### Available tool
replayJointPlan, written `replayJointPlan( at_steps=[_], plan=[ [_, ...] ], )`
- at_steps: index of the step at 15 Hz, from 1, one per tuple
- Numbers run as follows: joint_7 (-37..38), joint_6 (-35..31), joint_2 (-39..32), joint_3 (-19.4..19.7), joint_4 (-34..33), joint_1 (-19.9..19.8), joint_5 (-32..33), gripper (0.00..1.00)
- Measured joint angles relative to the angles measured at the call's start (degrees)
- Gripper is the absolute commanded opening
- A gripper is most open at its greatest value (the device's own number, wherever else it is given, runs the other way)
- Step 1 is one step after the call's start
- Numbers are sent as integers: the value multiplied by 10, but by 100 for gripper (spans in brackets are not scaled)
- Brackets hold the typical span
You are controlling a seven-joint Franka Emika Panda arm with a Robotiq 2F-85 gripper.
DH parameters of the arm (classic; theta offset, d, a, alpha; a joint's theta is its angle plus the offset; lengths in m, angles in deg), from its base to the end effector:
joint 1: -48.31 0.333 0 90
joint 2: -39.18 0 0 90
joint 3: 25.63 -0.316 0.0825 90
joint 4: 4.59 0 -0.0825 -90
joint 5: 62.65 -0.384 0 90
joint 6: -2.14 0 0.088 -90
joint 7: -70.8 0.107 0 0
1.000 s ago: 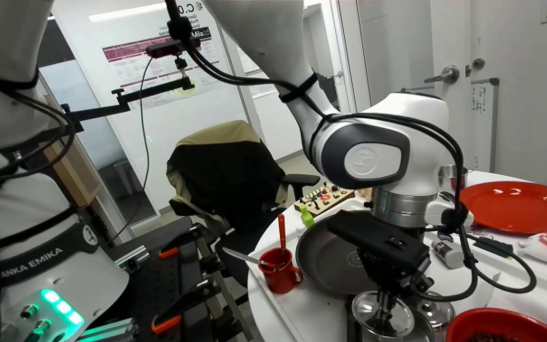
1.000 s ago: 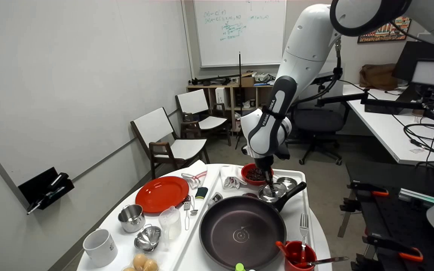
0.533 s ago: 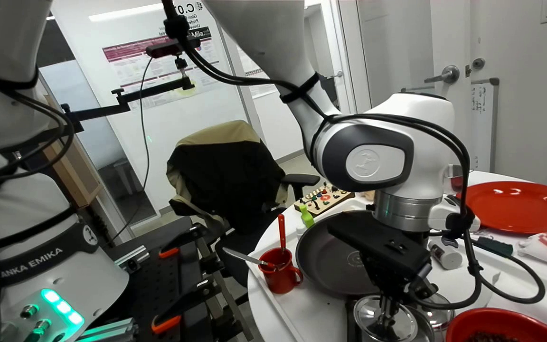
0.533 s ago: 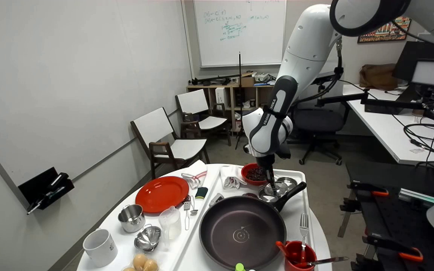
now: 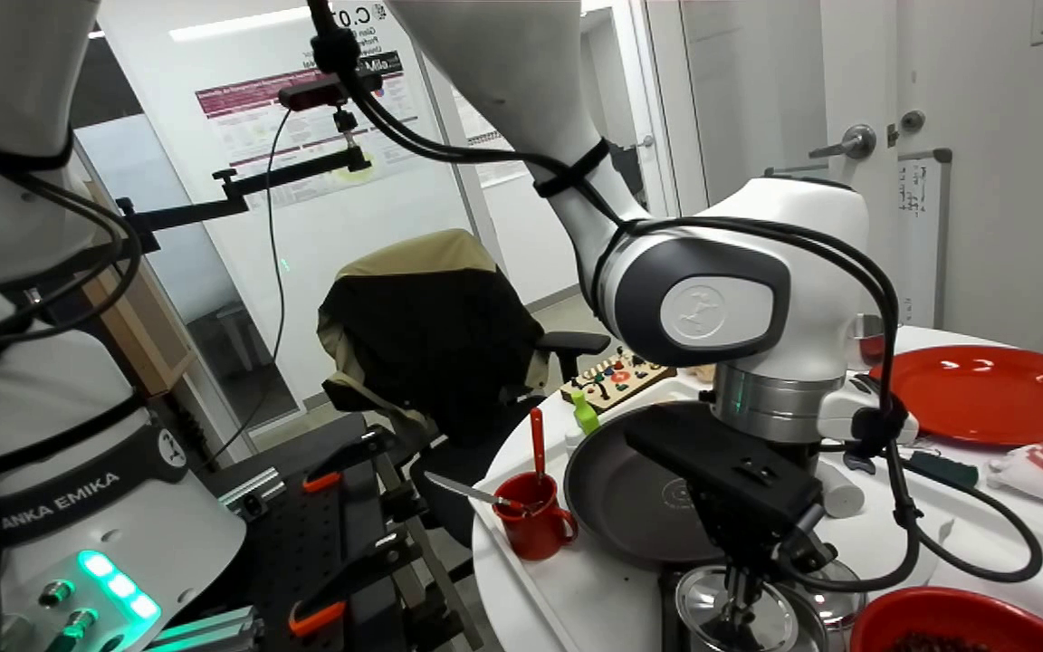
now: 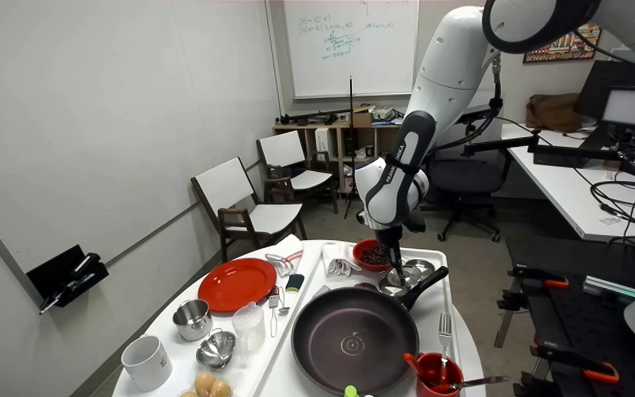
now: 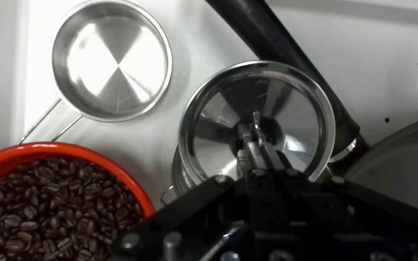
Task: Put the lid on the silver pot
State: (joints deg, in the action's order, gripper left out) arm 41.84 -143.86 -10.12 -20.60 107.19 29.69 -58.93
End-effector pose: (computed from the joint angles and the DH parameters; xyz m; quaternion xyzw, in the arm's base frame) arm 0.5061 -0.2254 0.0155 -0.9865 -0.0856 0.1388 0.0135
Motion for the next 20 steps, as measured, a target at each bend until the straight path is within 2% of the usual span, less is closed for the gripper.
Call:
replayJointPlan(
  at_steps=[20],
  plan=[
    [2, -4, -3, -3, -1, -1, 1, 0]
  ],
)
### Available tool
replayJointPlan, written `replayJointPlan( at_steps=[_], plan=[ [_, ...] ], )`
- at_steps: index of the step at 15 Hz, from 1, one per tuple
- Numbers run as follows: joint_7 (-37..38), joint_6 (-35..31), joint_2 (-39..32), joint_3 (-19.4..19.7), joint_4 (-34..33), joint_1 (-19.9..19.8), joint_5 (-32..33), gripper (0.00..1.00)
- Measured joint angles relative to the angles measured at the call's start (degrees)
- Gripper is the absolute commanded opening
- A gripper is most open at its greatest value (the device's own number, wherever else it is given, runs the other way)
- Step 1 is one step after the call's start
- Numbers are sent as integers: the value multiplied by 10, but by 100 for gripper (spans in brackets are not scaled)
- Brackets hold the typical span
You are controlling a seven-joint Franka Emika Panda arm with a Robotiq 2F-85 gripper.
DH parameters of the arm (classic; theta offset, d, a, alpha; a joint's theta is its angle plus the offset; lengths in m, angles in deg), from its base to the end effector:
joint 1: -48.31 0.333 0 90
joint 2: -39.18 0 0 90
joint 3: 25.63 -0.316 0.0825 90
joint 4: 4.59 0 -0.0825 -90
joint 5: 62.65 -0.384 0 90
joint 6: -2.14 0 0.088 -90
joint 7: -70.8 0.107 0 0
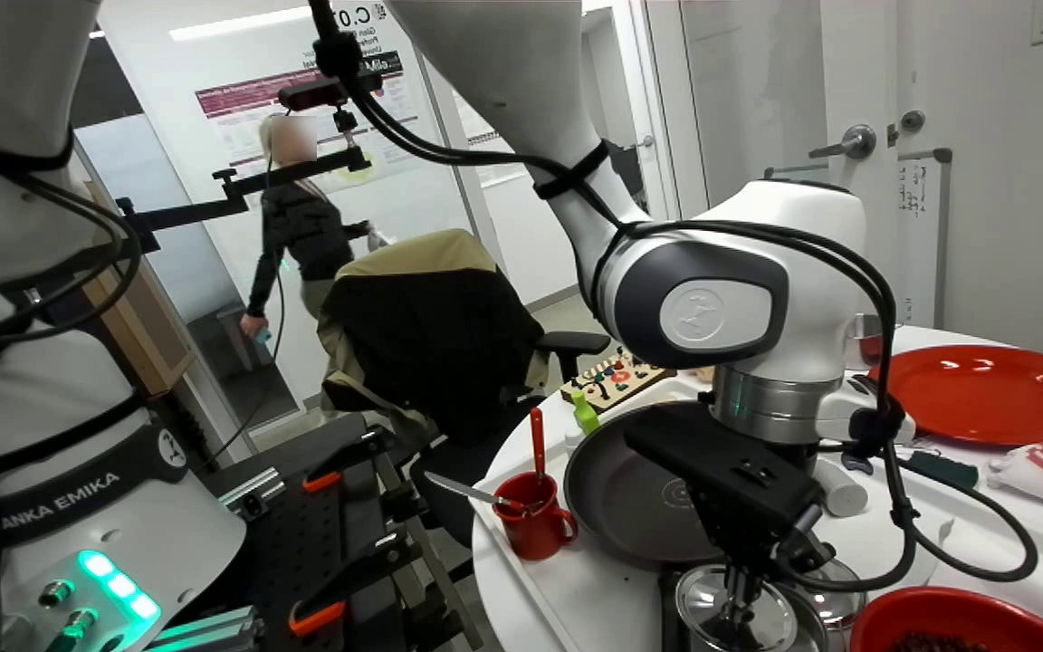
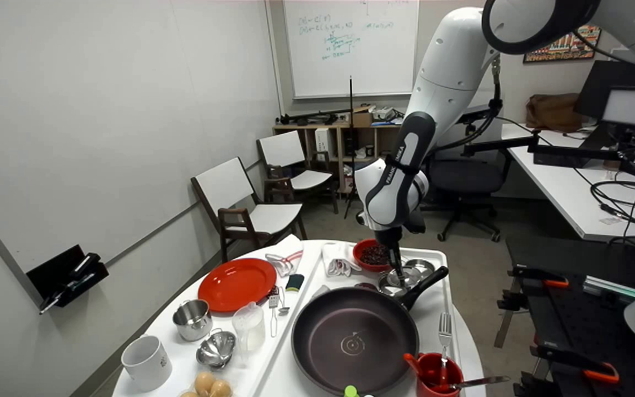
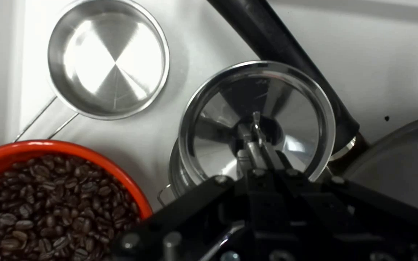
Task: Put the lid on the silver pot
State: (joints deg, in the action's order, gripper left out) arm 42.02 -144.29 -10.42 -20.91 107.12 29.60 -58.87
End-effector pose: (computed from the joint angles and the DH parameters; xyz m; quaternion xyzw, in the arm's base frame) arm 0.5068 -0.2231 0.0131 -0.9868 -0.0860 0.1365 0.0140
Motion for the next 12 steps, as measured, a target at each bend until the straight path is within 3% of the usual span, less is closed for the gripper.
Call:
replayJointPlan(
  at_steps=[12],
  plan=[
    [18, -93, -23, -10, 10, -5, 0, 0]
  ],
)
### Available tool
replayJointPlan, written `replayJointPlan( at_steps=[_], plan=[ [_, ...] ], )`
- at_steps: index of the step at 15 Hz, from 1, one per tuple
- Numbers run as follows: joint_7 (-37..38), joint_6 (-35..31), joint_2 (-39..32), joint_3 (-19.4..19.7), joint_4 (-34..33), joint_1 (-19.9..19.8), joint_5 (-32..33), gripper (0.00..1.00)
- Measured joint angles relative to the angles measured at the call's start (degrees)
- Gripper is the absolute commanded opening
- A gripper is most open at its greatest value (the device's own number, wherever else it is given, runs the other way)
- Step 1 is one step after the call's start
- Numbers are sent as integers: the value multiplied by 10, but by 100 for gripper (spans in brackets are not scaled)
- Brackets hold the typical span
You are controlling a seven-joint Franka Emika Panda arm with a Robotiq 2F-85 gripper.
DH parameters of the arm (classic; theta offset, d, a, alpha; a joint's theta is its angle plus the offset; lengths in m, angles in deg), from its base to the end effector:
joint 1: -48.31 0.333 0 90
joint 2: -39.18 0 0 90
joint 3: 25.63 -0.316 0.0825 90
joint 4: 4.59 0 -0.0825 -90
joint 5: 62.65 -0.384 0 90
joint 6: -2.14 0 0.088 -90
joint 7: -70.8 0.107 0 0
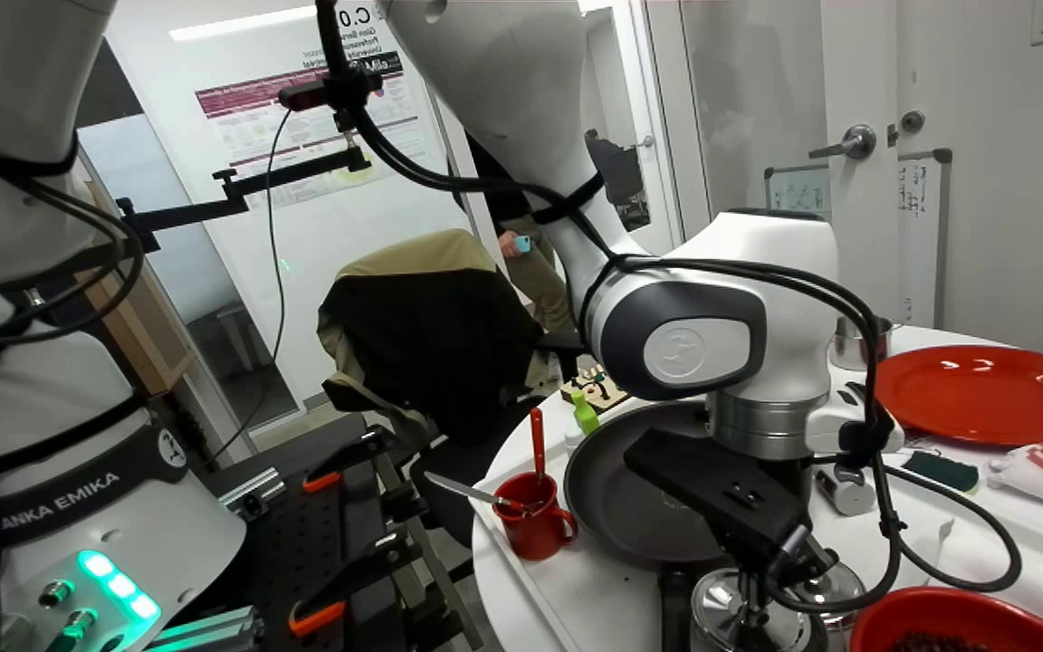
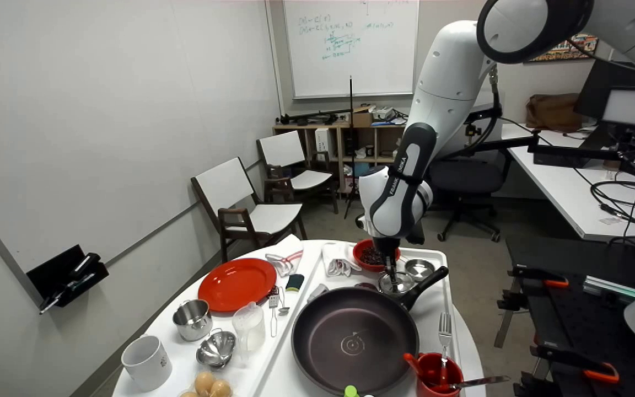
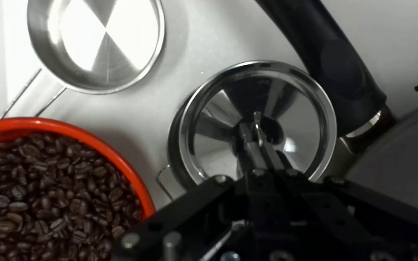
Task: Put the lid on the silver pot
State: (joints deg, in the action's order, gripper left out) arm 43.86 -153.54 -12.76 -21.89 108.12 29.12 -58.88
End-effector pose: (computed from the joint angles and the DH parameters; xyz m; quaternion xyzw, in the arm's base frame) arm 0.5075 -0.2160 -0.0041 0.9933 0.0762 -0.0866 0.0014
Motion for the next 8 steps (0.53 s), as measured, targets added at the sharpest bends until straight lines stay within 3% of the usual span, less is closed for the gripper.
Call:
replayJointPlan(
  at_steps=[8],
  plan=[
    [0, -55, -4, 5, 20, -9, 1, 0]
  ],
)
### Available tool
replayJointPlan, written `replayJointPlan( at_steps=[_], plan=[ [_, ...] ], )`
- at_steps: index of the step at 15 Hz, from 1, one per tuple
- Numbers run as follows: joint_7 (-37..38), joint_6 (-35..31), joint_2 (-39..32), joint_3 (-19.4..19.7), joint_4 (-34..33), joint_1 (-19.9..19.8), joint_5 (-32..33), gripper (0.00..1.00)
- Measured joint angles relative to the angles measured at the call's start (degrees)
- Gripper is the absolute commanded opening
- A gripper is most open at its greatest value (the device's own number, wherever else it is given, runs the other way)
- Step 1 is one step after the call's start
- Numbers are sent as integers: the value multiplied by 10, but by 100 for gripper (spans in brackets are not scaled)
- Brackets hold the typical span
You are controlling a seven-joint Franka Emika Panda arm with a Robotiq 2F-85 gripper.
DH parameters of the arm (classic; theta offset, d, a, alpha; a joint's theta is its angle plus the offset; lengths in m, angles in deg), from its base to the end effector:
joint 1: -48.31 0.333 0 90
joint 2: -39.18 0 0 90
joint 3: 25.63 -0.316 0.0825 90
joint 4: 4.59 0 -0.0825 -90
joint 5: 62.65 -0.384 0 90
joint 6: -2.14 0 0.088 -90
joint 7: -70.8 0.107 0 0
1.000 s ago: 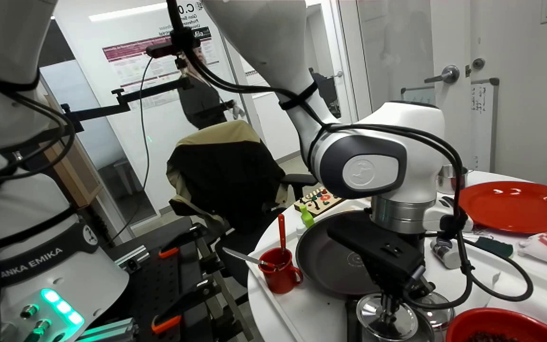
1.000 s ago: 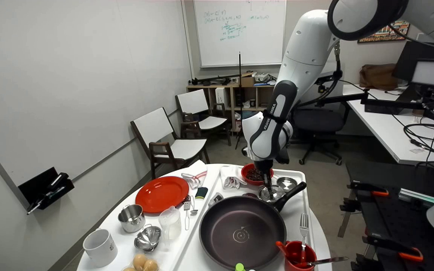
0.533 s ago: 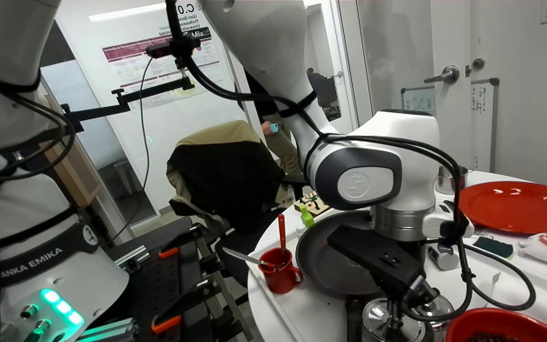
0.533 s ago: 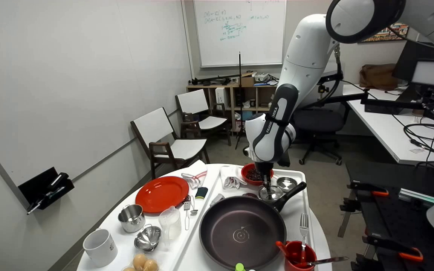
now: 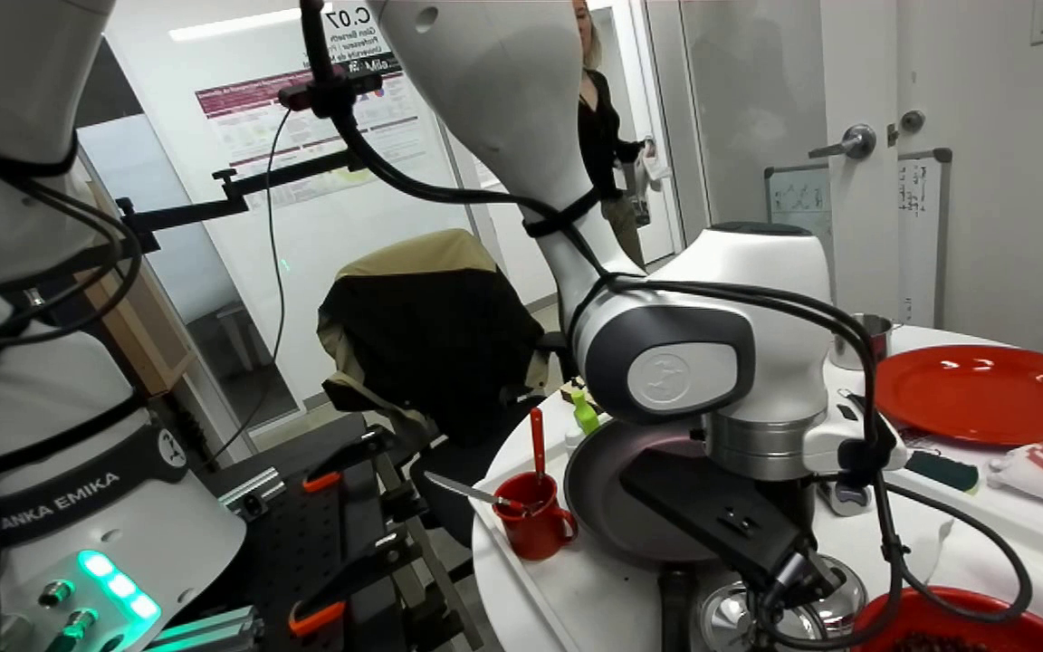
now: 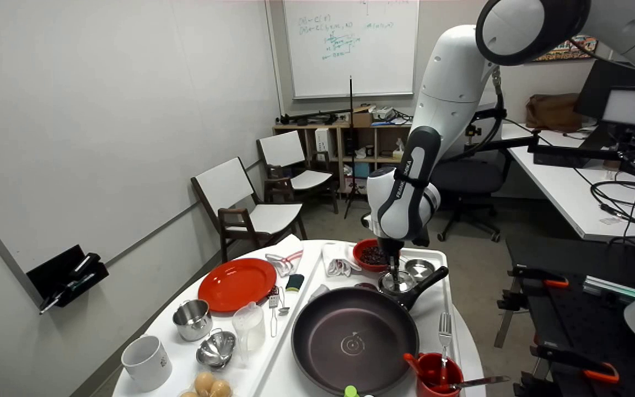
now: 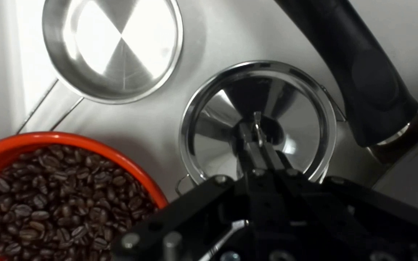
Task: Put the lid on the silver pot
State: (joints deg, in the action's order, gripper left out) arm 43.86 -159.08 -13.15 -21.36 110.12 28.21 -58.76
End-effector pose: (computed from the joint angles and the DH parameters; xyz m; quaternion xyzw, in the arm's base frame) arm 0.4954 -0.2257 -0.0092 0.9956 0.0679 -0.0626 0.0137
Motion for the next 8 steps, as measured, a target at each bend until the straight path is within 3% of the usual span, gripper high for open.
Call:
replayJointPlan(
  at_steps=[8],
  plan=[
    [0, -39, -1, -9, 8, -6, 3, 0]
  ],
)
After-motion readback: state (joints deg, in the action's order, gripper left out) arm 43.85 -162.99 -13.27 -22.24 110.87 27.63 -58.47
